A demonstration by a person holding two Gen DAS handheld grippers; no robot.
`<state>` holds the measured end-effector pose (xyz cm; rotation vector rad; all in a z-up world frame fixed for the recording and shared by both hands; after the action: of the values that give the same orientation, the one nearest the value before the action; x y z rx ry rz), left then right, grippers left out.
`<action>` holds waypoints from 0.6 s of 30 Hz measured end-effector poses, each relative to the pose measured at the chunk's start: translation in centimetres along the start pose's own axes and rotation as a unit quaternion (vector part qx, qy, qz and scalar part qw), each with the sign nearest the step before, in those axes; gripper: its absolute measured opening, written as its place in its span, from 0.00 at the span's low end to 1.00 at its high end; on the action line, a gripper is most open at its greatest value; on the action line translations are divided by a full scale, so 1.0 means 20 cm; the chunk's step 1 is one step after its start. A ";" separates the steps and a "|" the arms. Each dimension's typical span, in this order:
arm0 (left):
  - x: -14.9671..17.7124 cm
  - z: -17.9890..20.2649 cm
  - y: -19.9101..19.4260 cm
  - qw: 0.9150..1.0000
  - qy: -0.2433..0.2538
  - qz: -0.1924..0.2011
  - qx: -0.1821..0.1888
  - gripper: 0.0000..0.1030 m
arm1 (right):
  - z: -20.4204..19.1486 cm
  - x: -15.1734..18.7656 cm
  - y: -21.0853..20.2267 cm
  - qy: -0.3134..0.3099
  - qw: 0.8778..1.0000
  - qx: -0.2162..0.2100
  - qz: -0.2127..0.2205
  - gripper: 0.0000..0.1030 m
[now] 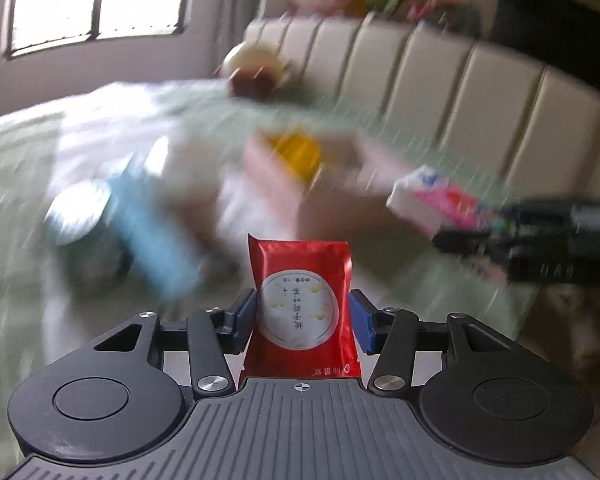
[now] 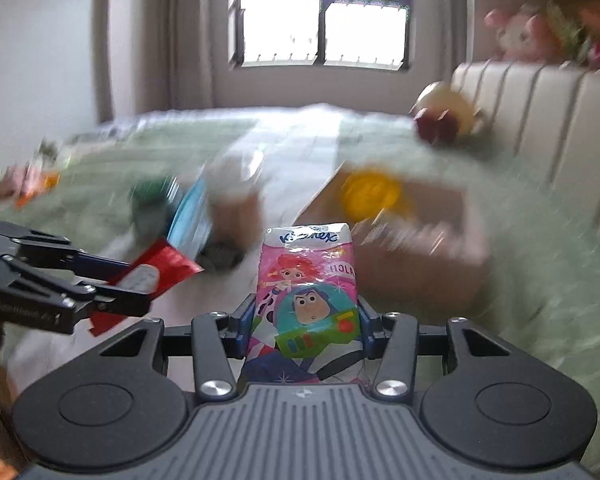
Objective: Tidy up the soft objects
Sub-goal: 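Lower the red pouch and Kleenex pack into the pink box and open both grippers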
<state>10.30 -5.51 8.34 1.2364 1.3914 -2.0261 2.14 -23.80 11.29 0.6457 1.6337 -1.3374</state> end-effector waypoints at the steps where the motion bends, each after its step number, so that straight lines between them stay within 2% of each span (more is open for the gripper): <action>1: -0.09 0.02 0.02 1.000 0.002 0.011 0.009 0.53 | 0.05 -0.06 0.00 0.004 1.000 0.011 0.013 0.47; 3: -0.31 0.06 0.10 0.999 0.006 0.035 0.033 0.53 | 0.16 -0.18 0.05 0.014 0.999 0.031 0.031 0.47; 5: -0.48 0.09 0.23 0.998 0.000 0.042 0.054 0.53 | 0.26 -0.28 0.15 0.024 0.998 0.045 0.036 0.47; 9: -0.67 0.09 0.62 0.994 -0.061 -0.007 0.087 0.53 | 0.49 -0.37 0.45 0.076 0.995 0.058 0.000 0.47; 12: -0.67 0.09 0.88 0.991 -0.089 -0.053 0.085 0.54 | 0.63 -0.39 0.67 0.125 0.991 0.038 -0.040 0.47; 14: -0.63 0.08 1.01 0.989 -0.097 -0.073 0.078 0.60 | 0.69 -0.37 0.78 0.146 0.987 0.027 -0.066 0.47; 16: -0.58 0.08 1.11 0.990 -0.089 -0.100 0.044 0.64 | 0.72 -0.33 0.89 0.160 0.982 0.005 -0.103 0.47; 18: -0.52 0.09 1.18 0.990 -0.057 -0.125 0.005 0.63 | 0.74 -0.28 0.99 0.170 0.975 0.001 -0.142 0.49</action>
<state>32.02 -18.84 4.36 0.9732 1.5488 -2.2317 25.79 -31.60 6.61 0.6897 2.0624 -1.4916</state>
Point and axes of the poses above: each gripper's, at about its wrist camera, not at the fingertips, and y roughly the way its jaws point, z to its right, x to its underside, the point moved 3 cm from there along y, roughly the way its jaws point, and after that the axes turned 3 degrees about -x, right-handed, at the moved point
